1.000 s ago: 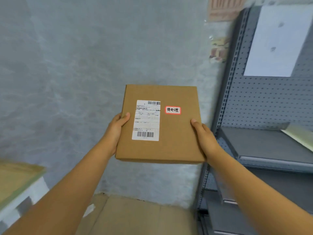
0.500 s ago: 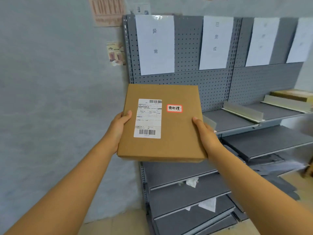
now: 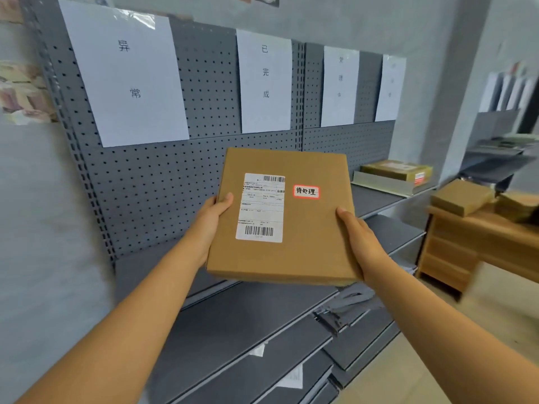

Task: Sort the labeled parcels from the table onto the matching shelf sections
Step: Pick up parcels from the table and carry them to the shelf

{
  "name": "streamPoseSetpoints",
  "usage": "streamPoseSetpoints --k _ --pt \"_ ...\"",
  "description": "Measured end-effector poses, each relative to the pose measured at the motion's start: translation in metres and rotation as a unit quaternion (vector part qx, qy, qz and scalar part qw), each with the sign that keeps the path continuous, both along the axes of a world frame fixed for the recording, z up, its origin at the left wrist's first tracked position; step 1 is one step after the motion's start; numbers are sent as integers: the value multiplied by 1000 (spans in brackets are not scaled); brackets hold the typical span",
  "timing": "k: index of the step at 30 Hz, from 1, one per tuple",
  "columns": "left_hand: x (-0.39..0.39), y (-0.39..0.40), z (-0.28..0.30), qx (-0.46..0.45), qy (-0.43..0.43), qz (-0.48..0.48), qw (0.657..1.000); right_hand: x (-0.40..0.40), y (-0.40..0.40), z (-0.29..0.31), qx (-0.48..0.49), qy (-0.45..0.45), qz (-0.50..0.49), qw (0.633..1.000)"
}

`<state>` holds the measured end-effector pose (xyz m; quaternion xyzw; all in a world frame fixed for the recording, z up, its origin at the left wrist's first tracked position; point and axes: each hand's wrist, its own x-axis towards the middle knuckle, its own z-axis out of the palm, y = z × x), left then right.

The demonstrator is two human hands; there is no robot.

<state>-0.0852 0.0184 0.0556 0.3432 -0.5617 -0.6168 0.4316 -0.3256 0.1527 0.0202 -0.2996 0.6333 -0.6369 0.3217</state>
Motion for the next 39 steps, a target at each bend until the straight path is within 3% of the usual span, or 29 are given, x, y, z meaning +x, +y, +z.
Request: streamPoseSetpoints --k 9,23,39 --pt "-160 -24 8 -7 -21 -53 998 -143 -4 -9 -1 -10 -55 998" --pt "-452 -27 -3 3 -29 -54 998 -447 -9 -15 28 11 -32 999" --pt "-680 -162 19 -10 -77 -44 996 -680 -147 1 18 -11 -6 1000"
